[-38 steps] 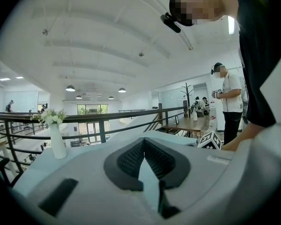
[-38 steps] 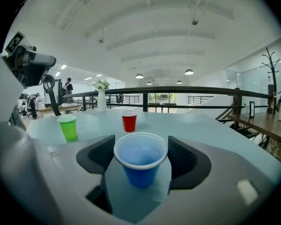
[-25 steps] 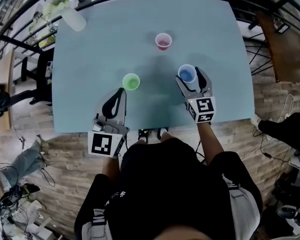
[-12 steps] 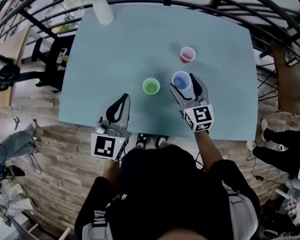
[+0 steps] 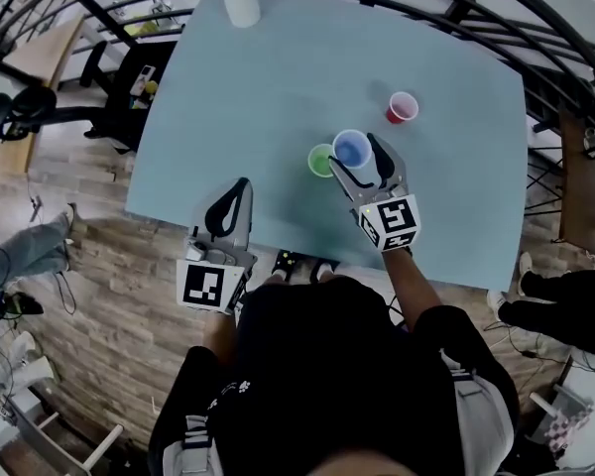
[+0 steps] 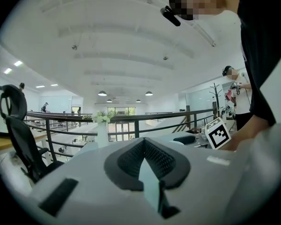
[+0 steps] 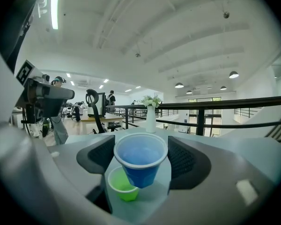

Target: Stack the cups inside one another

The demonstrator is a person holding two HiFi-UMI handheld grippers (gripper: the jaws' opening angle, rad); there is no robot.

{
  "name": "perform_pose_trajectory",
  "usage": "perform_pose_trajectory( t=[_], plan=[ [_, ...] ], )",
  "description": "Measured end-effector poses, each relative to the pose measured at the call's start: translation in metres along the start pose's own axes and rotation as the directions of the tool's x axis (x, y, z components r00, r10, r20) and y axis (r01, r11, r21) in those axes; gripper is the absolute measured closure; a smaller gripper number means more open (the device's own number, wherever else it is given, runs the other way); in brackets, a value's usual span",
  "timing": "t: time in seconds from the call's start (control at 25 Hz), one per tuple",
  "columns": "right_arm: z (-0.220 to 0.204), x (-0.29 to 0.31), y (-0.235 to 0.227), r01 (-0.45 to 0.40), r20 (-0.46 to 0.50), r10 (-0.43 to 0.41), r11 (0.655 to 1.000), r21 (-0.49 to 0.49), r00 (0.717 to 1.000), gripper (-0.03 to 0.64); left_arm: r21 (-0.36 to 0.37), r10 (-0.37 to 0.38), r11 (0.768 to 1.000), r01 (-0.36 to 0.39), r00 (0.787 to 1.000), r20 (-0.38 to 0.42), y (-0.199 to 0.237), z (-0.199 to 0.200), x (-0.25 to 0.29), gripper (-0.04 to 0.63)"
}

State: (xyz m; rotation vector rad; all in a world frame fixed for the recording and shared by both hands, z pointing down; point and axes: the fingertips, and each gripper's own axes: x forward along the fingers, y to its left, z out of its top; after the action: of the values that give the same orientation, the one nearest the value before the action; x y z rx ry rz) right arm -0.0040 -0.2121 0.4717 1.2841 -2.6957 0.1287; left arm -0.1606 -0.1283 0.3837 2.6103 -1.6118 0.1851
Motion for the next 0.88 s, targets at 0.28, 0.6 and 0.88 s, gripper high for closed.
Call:
perform_pose_trajectory(
  t=[0.28,0.6,0.88],
  plan=[
    [-0.008,0.018,0.02,-0.057,-0.033,0.057,0.998,-0.025,0.998,0.265,-0.001,0.054,0.999,-0.054,0.998,-0.009,0.015,0.002,-0.015,0.603],
    [-0.027,0.029,0.032,-0.094,-0.072,0.091,0.995,-0.034,0.993,0.265,0.0,0.094,0.996,-0.094,0.995,-0.023,0.022,-0.003,-0.026,0.603],
    [-0.048,0.033,0.034,-0.104,-0.121,0.099,0.994,-0.035,0.988,0.264,0.0,0.112,0.994,-0.112,0.994,-0.021,0.023,-0.006,-0.027,0.603]
  ],
)
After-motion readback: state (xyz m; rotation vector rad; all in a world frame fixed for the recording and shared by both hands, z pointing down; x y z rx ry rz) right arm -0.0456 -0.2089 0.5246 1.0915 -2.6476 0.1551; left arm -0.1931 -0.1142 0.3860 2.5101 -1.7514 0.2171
